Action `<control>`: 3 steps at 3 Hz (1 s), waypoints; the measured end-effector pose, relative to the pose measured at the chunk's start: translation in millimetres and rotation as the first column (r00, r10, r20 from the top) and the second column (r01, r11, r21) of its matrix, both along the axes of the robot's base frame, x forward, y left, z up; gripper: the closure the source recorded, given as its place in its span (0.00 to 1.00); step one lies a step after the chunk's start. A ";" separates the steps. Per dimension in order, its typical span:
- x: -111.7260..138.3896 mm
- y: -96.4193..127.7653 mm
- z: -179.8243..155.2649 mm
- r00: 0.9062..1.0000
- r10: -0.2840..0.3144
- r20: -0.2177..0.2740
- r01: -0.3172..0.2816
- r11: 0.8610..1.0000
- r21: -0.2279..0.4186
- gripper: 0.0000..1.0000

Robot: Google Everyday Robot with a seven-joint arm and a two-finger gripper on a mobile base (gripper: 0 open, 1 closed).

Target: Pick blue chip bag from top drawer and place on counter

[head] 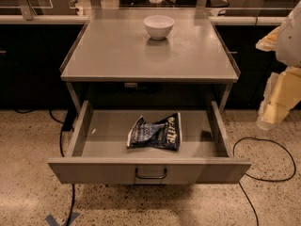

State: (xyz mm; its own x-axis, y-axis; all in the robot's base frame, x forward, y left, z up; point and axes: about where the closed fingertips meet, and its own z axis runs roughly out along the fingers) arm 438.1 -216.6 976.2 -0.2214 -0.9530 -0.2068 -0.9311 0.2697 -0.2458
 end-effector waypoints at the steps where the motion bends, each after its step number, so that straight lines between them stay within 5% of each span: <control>1: 0.0 0.0 0.1 1.000 0.000 0.000 0.000 1.000 0.000 0.00; 3: -1.3 18.5 28.6 0.997 0.034 0.067 -0.034 0.999 -0.003 0.00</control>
Offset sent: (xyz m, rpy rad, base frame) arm 0.0001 0.0110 0.0152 0.0105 -0.0405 0.0195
